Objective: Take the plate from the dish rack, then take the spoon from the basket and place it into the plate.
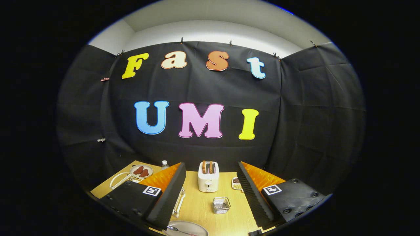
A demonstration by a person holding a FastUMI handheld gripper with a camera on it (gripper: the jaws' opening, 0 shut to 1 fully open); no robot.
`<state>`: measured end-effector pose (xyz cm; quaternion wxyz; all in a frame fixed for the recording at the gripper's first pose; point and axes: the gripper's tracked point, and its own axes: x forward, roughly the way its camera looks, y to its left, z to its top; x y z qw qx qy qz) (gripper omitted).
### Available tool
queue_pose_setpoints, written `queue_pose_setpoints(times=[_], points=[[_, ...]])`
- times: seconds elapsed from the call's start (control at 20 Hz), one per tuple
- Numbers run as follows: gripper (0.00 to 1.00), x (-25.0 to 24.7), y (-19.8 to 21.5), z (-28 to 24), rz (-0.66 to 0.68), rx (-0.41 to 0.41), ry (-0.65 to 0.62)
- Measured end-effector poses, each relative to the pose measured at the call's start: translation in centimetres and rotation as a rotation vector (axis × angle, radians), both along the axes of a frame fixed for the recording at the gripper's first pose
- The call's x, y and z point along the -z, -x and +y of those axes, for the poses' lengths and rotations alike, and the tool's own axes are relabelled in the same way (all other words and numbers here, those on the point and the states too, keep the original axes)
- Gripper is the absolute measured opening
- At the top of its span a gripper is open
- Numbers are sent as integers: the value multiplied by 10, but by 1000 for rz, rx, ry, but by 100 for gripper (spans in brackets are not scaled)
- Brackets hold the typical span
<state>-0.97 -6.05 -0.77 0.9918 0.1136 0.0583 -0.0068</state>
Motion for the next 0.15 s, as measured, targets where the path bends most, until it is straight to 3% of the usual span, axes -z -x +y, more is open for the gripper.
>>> queue_pose_setpoints(times=[0.15], points=[[96,2,1,-2,4,-5,-11]])
